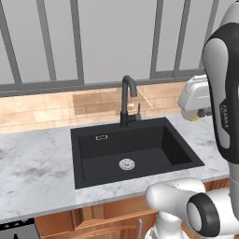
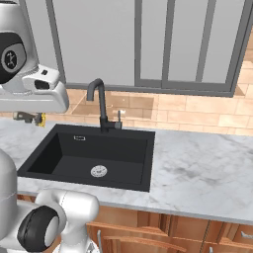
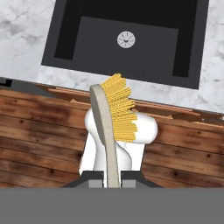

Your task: Pick up the dish brush and dish brush from the sink, and place them back in the cabinet, and close the cabinet doors.

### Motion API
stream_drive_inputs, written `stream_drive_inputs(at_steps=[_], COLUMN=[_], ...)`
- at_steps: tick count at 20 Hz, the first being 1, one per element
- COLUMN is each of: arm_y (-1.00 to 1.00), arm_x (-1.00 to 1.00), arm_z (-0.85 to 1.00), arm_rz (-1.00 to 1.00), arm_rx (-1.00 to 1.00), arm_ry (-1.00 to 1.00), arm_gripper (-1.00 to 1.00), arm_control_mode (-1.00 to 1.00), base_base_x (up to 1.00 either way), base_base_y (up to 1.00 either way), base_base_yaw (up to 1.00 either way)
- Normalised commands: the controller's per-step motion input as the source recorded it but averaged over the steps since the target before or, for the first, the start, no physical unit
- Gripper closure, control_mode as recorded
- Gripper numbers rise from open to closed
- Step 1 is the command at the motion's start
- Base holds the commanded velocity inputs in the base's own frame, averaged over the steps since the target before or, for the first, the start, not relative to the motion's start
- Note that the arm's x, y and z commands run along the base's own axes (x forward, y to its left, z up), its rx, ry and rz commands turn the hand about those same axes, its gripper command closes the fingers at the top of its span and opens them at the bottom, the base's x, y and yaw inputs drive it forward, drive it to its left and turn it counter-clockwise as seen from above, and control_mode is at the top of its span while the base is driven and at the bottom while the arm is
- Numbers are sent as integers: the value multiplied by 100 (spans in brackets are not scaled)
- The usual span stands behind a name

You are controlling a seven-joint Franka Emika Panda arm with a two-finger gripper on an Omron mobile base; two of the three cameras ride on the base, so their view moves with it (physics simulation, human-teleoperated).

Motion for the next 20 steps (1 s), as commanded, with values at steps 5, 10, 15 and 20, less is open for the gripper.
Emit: stream_drive_inputs(at_steps=[5,10,15,20], arm_y=[0,0,0,0], arm_x=[0,0,0,0], arm_z=[0,0,0,0], arm_rz=[0,0,0,0], arm_rx=[0,0,0,0], arm_ry=[0,0,0,0], arm_gripper=[100,100,100,100], arm_control_mode=[-100,100,100,100], base_base_x=[0,-1,-57,-93], base_base_y=[0,0,6,22], base_base_yaw=[0,0,0,0])
